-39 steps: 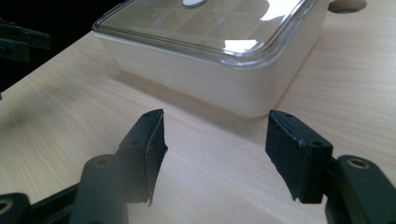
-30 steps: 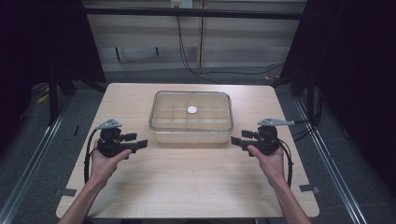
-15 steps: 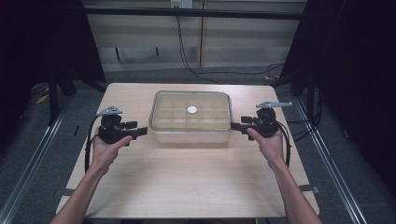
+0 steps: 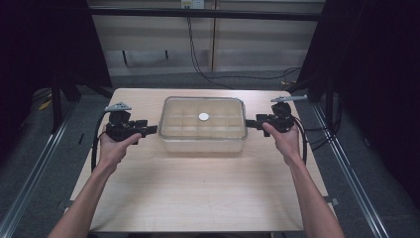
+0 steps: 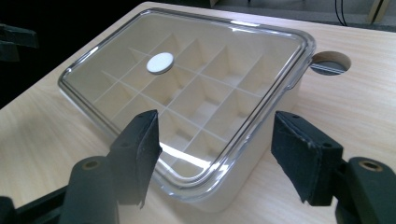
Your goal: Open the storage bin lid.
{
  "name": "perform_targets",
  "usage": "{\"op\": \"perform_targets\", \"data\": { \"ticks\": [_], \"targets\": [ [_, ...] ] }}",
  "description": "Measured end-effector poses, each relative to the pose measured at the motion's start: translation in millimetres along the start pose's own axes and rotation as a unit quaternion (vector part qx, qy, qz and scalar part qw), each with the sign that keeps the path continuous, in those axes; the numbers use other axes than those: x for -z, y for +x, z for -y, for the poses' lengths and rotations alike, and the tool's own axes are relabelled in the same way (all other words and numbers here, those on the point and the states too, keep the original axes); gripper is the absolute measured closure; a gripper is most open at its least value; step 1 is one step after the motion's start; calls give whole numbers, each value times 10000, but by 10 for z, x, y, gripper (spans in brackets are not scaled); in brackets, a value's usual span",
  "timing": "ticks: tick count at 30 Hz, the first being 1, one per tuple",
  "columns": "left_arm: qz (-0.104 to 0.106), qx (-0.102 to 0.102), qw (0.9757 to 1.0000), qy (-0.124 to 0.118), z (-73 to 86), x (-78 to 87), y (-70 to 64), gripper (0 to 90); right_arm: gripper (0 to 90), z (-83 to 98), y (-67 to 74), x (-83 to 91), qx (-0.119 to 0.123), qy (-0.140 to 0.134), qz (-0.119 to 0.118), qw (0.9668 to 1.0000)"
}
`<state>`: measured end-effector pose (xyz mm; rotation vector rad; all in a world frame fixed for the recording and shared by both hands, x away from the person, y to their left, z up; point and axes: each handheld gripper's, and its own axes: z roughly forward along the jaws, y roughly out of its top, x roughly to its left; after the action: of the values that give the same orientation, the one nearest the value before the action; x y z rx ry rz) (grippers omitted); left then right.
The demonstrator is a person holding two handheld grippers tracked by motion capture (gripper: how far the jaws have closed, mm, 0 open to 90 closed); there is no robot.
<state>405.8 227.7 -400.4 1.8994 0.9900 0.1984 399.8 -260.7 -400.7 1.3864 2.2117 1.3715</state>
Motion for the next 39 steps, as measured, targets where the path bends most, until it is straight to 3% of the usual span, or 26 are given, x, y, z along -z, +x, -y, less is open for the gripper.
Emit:
{"op": "perform_targets", "data": {
  "ticks": [3, 5, 10, 13, 18, 24, 27, 30, 39],
  "targets": [
    [18, 53, 10000, 29, -40, -29, 3, 390, 293, -50, -52, -48, 29, -5, 167, 9999],
    [25, -24, 10000, 34, -67, -33, -12, 380, 249, -89, -91, -85, -34, -2, 189, 9998],
    [27, 28, 10000, 52, -111, -87, 23, 364, 285, -186, -140, -178, 27, 242, 179, 9995],
    [-2, 147, 9999, 79, -114, -171, 71, 331, 276, -269, -217, -304, -81, 406, 164, 9990],
    [-76, 153, 9995, 268, -116, -278, 107, 287, 303, -297, -304, -404, -237, 468, 204, 9984],
    [-106, 223, 9989, 389, -128, -387, 180, 290, 285, -335, -383, -552, -282, 653, 234, 9972],
    [-94, 264, 9986, 452, -122, -456, 210, 291, 288, -334, -436, -618, -415, 581, 248, 9971],
    [-88, 284, 9982, 517, -101, -520, 234, 298, 288, -307, -493, -730, -514, 730, 264, 9957],
    [-33, 318, 9977, 597, -59, -587, 234, 305, 334, -354, -473, -871, -394, 766, 251, 9960]
  ]
}}
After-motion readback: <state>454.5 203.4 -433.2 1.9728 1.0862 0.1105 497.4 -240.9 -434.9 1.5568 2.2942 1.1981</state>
